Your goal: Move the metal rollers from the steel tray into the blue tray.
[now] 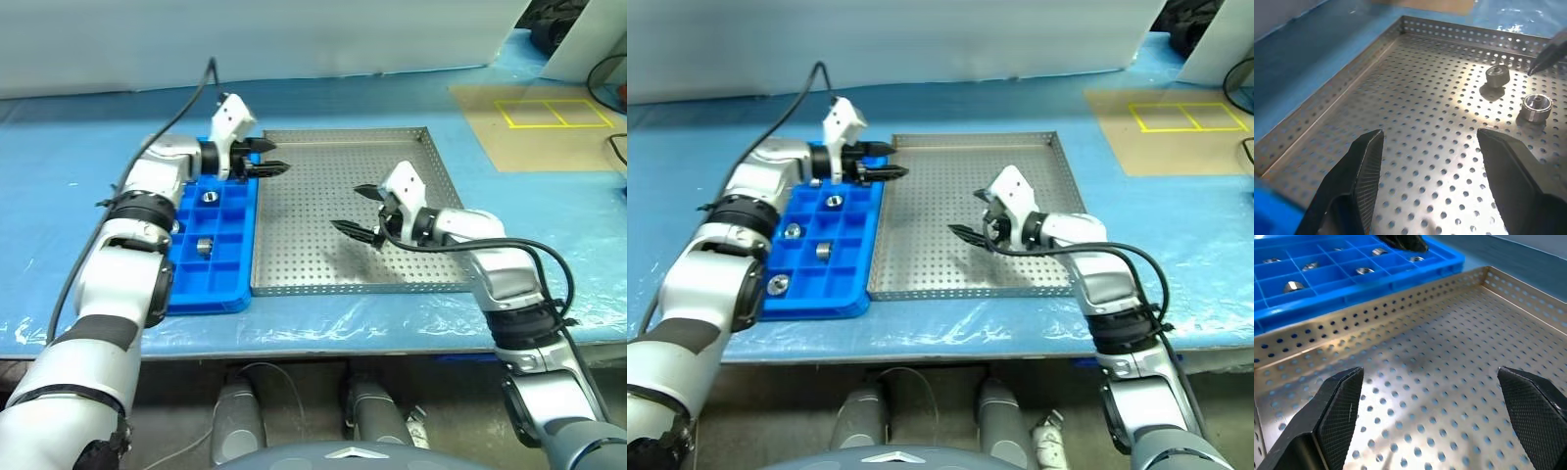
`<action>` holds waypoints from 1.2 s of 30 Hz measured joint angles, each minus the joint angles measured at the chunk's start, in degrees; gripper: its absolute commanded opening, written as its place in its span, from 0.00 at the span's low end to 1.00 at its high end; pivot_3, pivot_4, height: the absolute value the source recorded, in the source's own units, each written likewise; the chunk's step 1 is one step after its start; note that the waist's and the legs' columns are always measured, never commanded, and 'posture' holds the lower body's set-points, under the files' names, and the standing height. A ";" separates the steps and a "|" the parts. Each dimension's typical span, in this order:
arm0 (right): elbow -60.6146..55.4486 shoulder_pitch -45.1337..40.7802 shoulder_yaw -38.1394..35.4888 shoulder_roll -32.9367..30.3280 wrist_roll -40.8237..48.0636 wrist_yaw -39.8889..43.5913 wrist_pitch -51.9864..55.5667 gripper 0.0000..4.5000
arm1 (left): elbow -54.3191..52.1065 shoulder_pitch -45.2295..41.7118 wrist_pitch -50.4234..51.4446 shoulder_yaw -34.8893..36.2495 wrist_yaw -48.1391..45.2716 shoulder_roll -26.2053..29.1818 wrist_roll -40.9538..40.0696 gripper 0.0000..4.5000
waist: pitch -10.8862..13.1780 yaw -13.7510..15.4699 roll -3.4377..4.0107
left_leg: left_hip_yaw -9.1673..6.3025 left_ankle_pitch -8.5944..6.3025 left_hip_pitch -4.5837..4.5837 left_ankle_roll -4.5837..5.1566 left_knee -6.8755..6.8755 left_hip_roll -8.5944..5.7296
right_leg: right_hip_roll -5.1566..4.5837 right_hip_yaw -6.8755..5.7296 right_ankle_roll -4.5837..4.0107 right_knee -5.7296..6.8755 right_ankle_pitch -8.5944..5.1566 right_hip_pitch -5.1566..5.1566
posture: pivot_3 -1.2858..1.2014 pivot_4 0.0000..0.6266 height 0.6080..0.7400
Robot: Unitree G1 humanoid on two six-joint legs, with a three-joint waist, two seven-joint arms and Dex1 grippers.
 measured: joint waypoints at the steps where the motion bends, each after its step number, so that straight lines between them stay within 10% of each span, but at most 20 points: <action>1: -1.92 1.75 -1.18 -0.51 0.25 -0.87 1.11 1.00 | 1.85 -1.00 -1.24 -0.29 -0.13 -1.77 0.95 0.71 | 0.00 -0.43 0.00 | 0.01 -0.04 0.01 0.07 0.01 0.00 | 0.00 0.04 -0.02 -0.06 -0.01 0.02 | 0.25 0.24 1.00; 19: -26.54 19.69 -12.59 -2.67 5.02 -13.43 16.24 1.00 | 12.09 -1.18 -7.41 -4.60 10.16 -19.54 14.63 0.71 | -0.02 -10.22 0.03 | 0.22 -0.66 0.04 1.15 0.56 -0.14 | -0.05 0.24 0.14 -0.80 0.08 0.47 | 0.16 0.24 1.00; 36: -27.64 19.90 -11.57 -2.85 6.32 -16.12 17.52 1.00 | 13.31 1.12 -6.48 -3.25 15.00 -18.82 17.88 0.71 | -0.02 -17.09 0.04 | 0.18 -1.01 -0.36 1.72 1.33 -0.25 | -0.22 0.19 0.15 -0.94 0.08 0.54 | 0.17 0.24 1.00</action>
